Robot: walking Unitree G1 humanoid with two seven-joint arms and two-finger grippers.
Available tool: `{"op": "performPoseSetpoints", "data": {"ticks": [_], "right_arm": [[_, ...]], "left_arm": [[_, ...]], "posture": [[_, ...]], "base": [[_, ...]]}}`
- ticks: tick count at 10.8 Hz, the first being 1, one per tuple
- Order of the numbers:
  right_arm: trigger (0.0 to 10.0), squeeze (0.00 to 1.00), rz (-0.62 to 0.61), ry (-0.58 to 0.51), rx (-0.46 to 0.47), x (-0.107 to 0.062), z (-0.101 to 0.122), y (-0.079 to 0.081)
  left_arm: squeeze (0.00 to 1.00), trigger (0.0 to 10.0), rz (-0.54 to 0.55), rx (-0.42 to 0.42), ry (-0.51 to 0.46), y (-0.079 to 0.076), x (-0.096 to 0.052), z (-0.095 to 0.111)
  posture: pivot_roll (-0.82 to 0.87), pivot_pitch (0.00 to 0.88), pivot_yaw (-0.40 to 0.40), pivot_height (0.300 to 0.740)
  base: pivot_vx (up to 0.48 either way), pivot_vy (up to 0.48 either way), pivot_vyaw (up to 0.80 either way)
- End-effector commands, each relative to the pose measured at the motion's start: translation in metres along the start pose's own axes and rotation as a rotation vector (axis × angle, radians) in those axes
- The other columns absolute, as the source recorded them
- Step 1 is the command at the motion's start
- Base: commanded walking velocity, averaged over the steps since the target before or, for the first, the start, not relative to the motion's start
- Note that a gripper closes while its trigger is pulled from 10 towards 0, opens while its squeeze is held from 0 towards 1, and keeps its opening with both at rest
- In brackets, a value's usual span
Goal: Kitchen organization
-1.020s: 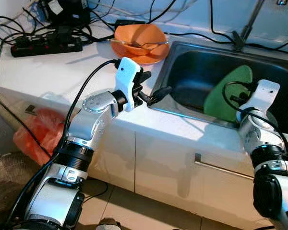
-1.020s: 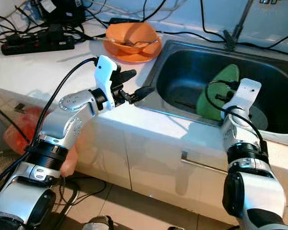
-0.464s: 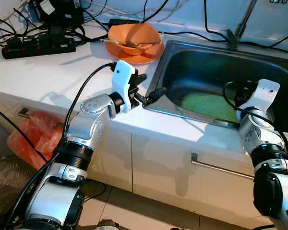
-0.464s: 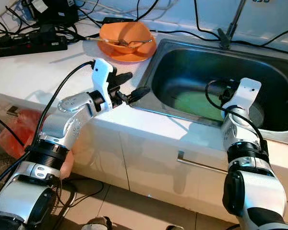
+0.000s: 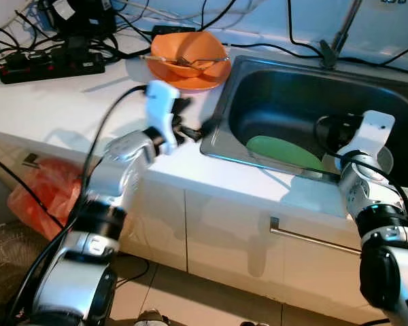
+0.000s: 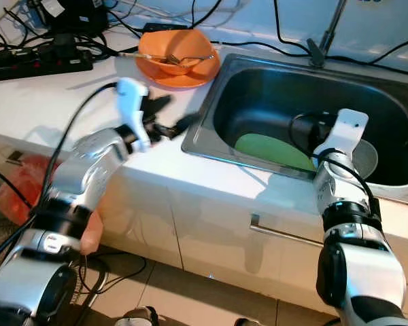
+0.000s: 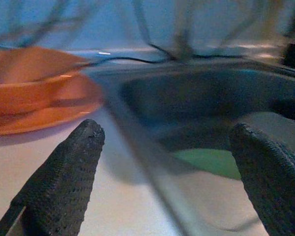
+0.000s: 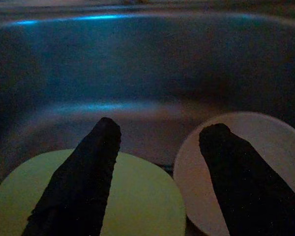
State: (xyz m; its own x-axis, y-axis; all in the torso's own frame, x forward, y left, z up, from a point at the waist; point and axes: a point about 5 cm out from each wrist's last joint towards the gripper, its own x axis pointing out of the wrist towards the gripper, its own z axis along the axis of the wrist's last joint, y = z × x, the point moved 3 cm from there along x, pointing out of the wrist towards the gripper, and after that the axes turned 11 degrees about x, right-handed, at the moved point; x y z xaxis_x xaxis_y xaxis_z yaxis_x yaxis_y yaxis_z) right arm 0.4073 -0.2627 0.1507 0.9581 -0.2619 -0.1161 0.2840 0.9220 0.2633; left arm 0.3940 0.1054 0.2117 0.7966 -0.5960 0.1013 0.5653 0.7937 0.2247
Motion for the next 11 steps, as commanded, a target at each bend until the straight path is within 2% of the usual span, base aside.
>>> {"op": "performPoseSetpoints", "data": {"ticks": [1,3,4,5,6,7,8,9,10,11], "right_arm": [[10.0,1.00,0.037,-0.017,-0.034,-0.002,0.001,0.001],[10.0,1.00,0.106,-0.117,-0.055,-0.004,0.026,0.014],[10.0,0.92,0.149,-0.178,-0.072,-0.007,0.045,0.024],[10.0,0.45,0.190,-0.231,-0.055,-0.014,0.062,0.032],[10.0,0.24,0.218,-0.265,-0.070,-0.020,0.071,0.039],[10.0,0.00,0.247,-0.276,-0.093,-0.025,0.076,0.041],[10.0,0.00,0.271,-0.278,-0.114,-0.029,0.081,0.043],[10.0,0.00,0.305,-0.292,-0.129,-0.036,0.089,0.051],[10.0,0.00,0.356,-0.307,-0.127,-0.044,0.096,0.069],[10.0,0.00,0.392,-0.314,-0.120,-0.048,0.096,0.083]], "left_arm": [[0.00,10.0,0.059,0.029,-0.034,0.010,-0.004,0.008],[0.00,10.0,0.151,0.031,-0.053,0.024,-0.013,0.010],[0.00,10.0,0.242,0.005,-0.085,0.036,-0.017,0.014],[0.00,10.0,0.329,0.018,-0.140,0.044,-0.020,0.025],[0.00,10.0,0.383,0.026,-0.182,0.045,-0.026,0.033],[0.00,10.0,0.411,0.017,-0.206,0.037,-0.030,0.035],[0.00,10.0,0.442,0.020,-0.215,0.028,-0.032,0.034],[0.00,10.0,0.462,-0.001,-0.222,0.022,-0.035,0.031],[0.00,10.0,0.467,-0.035,-0.215,0.017,-0.040,0.025],[0.00,10.0,0.496,-0.047,-0.188,0.019,-0.043,0.018]], "posture": [[0.16,0.097,0.011,0.740],[0.13,0.062,0.011,0.740],[0.10,0.031,0.018,0.740],[0.09,0.016,0.010,0.740],[0.08,0.008,-0.002,0.740],[0.06,0.000,-0.033,0.740],[0.06,0.000,-0.051,0.740],[0.04,0.000,-0.073,0.740],[0.04,0.000,-0.083,0.740],[0.05,0.000,-0.078,0.740]], "base": [[0.000,0.000,0.00],[0.000,0.000,0.00],[0.000,0.000,0.00],[0.000,0.000,0.00],[0.000,0.000,0.00],[0.000,0.000,0.00],[0.000,0.000,-0.80],[0.000,0.000,0.00],[0.000,0.000,0.00],[0.334,0.000,0.00]]}}
